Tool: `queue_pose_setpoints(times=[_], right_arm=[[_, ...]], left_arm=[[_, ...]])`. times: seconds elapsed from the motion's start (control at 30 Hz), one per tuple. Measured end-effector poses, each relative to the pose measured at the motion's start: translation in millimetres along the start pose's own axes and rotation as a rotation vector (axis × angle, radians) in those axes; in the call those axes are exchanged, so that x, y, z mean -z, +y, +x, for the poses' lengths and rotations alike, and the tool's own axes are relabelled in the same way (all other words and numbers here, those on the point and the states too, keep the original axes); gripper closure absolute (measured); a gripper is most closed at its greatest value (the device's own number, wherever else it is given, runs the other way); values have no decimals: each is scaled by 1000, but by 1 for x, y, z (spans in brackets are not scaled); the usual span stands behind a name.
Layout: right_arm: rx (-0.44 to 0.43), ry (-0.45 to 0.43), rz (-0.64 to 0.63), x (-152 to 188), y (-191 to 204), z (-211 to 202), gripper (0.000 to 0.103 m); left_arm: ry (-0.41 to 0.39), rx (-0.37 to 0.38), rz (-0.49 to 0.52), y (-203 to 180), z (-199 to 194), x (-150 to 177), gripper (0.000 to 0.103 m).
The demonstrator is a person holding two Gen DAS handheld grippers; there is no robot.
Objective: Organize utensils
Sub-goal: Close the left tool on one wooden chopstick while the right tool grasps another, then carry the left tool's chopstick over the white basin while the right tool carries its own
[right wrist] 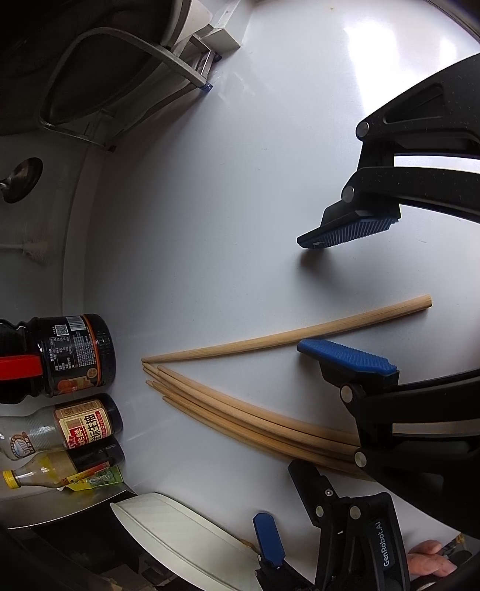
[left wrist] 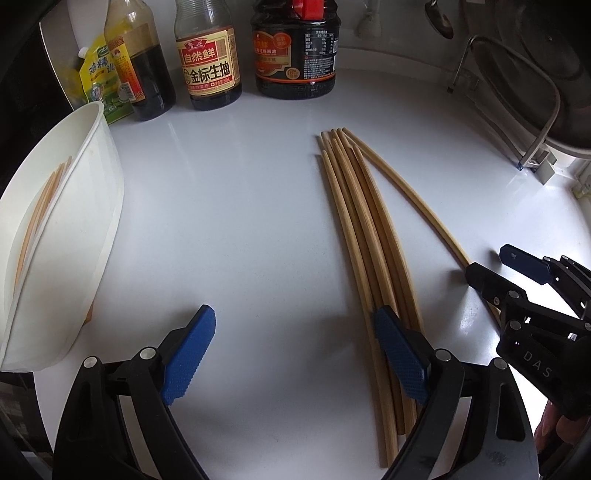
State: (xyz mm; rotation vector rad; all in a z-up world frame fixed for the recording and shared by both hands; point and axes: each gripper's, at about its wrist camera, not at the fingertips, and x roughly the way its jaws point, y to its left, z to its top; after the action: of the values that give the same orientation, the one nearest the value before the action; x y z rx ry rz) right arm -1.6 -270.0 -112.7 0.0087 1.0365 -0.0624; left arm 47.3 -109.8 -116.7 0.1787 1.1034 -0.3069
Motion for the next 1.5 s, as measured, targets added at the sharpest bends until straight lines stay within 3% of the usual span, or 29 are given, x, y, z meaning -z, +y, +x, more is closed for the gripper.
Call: queue_pose_setpoints(times=[0.47, 0.57, 0.7, 0.77, 0.83, 0.9, 1.2, 1.5], right_arm=[[1, -11, -24, -3, 3, 2, 54], [-7, -17, -38, -4, 5, 3, 54], [-29, -23, -67, -7, 9, 5, 59], [-37, -23, -79, -8, 11, 5, 68], [-44, -19, -93, -9, 14, 4, 87], [-41, -14, -108, -9, 18, 4, 95], [-82, 1, -51, -6, 14, 1, 97], [-90, -8, 1, -7, 5, -20, 97]], left_arm=[[4, -17, -8, 5, 8, -2, 15], [-7, -15, -18, 5, 8, -3, 21], [-20, -10, -9, 2, 4, -5, 42], [-26, -2, -3, 0, 3, -6, 56], [-24, 4, 6, -2, 1, -7, 80], [-17, 11, 8, -2, 0, -7, 94], [21, 42, -7, 6, -4, -6, 96], [-17, 71, 9, 3, -30, -13, 96]])
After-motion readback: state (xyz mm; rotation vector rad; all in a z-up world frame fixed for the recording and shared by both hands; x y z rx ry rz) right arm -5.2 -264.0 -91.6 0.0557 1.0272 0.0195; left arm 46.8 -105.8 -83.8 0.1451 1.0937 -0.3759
